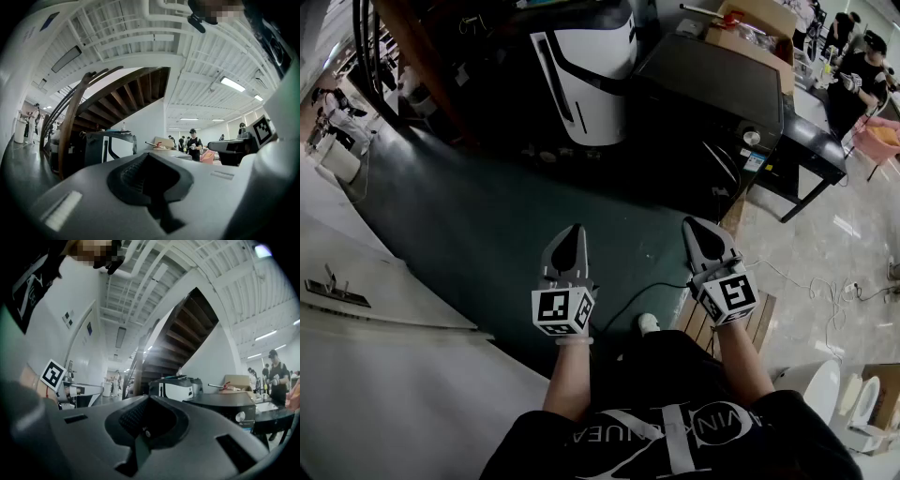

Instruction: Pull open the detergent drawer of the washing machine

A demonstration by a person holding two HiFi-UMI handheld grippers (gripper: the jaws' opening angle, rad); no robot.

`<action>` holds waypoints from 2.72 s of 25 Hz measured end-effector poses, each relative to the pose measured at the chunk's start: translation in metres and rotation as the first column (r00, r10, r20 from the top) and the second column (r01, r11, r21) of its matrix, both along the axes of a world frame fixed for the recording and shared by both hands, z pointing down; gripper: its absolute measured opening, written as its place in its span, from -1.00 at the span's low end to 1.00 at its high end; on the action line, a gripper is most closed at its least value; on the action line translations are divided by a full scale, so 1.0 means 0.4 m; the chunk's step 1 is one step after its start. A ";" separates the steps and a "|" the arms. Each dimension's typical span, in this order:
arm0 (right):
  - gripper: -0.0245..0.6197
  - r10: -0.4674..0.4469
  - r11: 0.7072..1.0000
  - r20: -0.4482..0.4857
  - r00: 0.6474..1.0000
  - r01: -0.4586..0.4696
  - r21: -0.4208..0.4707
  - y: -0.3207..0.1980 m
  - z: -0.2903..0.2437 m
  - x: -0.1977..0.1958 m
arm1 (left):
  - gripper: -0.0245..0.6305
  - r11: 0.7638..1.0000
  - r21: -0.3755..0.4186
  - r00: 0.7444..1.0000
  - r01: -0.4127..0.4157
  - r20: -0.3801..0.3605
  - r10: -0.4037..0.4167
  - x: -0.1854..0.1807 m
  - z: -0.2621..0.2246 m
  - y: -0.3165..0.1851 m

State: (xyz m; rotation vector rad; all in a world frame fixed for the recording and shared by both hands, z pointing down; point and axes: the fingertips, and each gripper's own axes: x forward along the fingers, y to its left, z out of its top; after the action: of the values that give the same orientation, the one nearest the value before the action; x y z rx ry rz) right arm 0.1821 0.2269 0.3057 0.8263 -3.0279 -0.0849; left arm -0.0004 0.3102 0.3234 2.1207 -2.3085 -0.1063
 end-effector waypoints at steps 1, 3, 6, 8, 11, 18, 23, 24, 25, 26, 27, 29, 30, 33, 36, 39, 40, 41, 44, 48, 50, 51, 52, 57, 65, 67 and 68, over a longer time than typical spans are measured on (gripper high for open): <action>-0.89 -0.001 1.000 0.006 1.000 0.001 0.008 -0.009 -0.001 -0.005 | -0.90 1.000 0.000 1.000 -0.002 0.005 0.002 -0.004 0.000 -0.012; -0.89 0.001 1.000 0.010 1.000 -0.001 0.012 -0.026 -0.002 -0.016 | -0.90 1.000 -0.001 1.000 -0.004 0.014 0.004 -0.011 0.001 -0.032; -0.89 -0.004 1.000 0.010 1.000 0.004 0.012 -0.047 0.006 -0.030 | -0.90 1.000 -0.008 1.000 -0.005 0.016 0.005 -0.022 0.005 -0.054; -0.89 -0.013 1.000 0.010 1.000 0.013 0.010 -0.060 0.012 -0.037 | -0.90 1.000 -0.011 1.000 -0.006 0.016 0.006 -0.028 0.007 -0.069; -0.89 -0.015 1.000 0.001 1.000 0.015 0.000 -0.075 0.019 -0.047 | -0.89 1.000 -0.013 1.000 -0.006 0.015 0.006 -0.036 0.012 -0.089; -0.89 -0.029 1.000 -0.013 1.000 0.028 -0.005 -0.131 0.051 -0.069 | -0.89 0.999 -0.035 1.000 -0.018 0.001 0.018 -0.047 0.051 -0.150; -0.89 -0.033 0.999 -0.011 0.999 0.033 0.012 -0.213 0.052 -0.085 | -0.89 0.999 -0.037 1.000 0.003 0.003 -0.003 -0.083 0.044 -0.213; -0.89 -0.035 0.999 -0.009 0.999 0.035 0.012 -0.226 0.049 -0.088 | -0.89 0.999 -0.037 1.000 0.007 0.003 -0.007 -0.087 0.039 -0.224; -0.89 -0.038 0.999 -0.011 0.999 0.038 0.010 -0.239 0.042 -0.092 | -0.89 0.999 -0.035 1.000 0.010 0.003 -0.010 -0.093 0.034 -0.236; -0.89 -0.042 0.999 -0.011 0.999 0.042 0.008 -0.250 0.035 -0.099 | -0.89 0.999 -0.034 1.000 0.011 0.001 -0.011 -0.098 0.029 -0.247; -0.89 -0.050 0.999 -0.008 0.999 0.051 0.009 -0.260 0.030 -0.106 | -0.89 0.999 -0.033 1.000 0.009 0.000 -0.009 -0.101 0.026 -0.259; -0.89 -0.063 0.998 -0.008 0.998 0.063 0.014 -0.281 0.032 -0.114 | -0.89 0.999 -0.034 1.000 -0.005 -0.001 0.005 -0.100 0.026 -0.283; -0.89 -0.064 0.998 -0.014 0.998 0.064 0.013 -0.292 0.036 -0.116 | -0.88 0.999 -0.033 1.000 -0.014 -0.003 0.014 -0.096 0.028 -0.295; -0.89 -0.079 0.997 -0.009 0.997 0.079 0.021 -0.316 0.049 -0.117 | -0.81 0.999 -0.026 0.999 -0.028 -0.017 0.028 -0.087 0.031 -0.324; -0.89 -0.091 0.996 -0.010 0.996 0.091 0.016 -0.325 0.057 -0.119 | -0.70 0.999 -0.032 0.999 -0.026 -0.027 0.026 -0.087 0.039 -0.337; -0.89 -0.085 0.996 -0.011 0.996 0.085 0.008 -0.336 0.058 -0.117 | -0.69 0.999 -0.040 0.999 -0.026 -0.031 0.025 -0.090 0.045 -0.345; -0.89 -0.077 0.997 -0.012 0.997 0.077 0.000 -0.339 0.056 -0.115 | -0.69 0.999 -0.043 0.999 -0.027 -0.033 0.026 -0.092 0.048 -0.348; -0.89 -0.068 0.998 -0.013 0.998 0.068 -0.009 -0.343 0.055 -0.113 | -0.68 0.999 -0.045 0.999 -0.029 -0.035 0.027 -0.093 0.051 -0.350; -0.89 -0.061 0.998 -0.002 0.998 0.061 -0.008 -0.354 0.062 -0.110 | -0.66 0.998 -0.047 0.998 -0.037 -0.048 0.035 -0.100 0.056 -0.364; -0.89 -0.046 0.999 -0.008 0.999 0.046 -0.017 -0.376 0.078 -0.120 | -0.65 0.997 -0.045 0.996 -0.067 -0.058 0.064 -0.111 0.066 -0.408; -0.89 -0.026 1.000 -0.010 1.000 0.025 -0.019 -0.391 0.082 -0.126 | -0.65 0.994 -0.048 0.994 -0.099 -0.057 0.096 -0.114 0.075 -0.439; -0.89 -0.013 1.000 -0.011 1.000 0.013 -0.018 -0.399 0.083 -0.130 | -0.66 0.992 -0.051 0.992 -0.117 -0.057 0.114 -0.117 0.078 -0.456; -0.89 0.001 1.000 -0.010 1.000 -0.001 -0.013 -0.408 0.080 -0.135 | -0.65 0.990 -0.053 0.990 -0.133 -0.056 0.130 -0.122 0.080 -0.473; -0.89 0.092 0.996 -0.006 0.996 -0.092 -0.010 -0.472 0.077 -0.162 | -0.66 0.975 -0.070 0.977 -0.210 -0.063 0.206 -0.164 0.093 -0.564; -0.89 0.218 0.974 -0.008 0.976 -0.218 -0.054 -0.569 0.086 -0.235 | -0.65 0.948 -0.091 0.951 -0.304 -0.086 0.297 -0.267 0.108 -0.712; -0.89 0.238 0.969 -0.013 0.971 -0.238 -0.057 -0.588 0.092 -0.258 | -0.65 0.941 -0.089 0.943 -0.326 -0.098 0.318 -0.287 0.113 -0.744; -0.89 0.247 0.967 -0.015 0.969 -0.247 -0.060 -0.596 0.094 -0.271 | -0.66 0.936 -0.090 0.938 -0.339 -0.102 0.330 -0.296 0.116 -0.759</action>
State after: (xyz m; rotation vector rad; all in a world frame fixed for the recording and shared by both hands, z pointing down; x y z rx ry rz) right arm 0.0738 -0.0117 0.3434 1.1851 -2.8749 0.0056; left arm -0.1188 0.0067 0.3700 2.3641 -1.8297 -0.0677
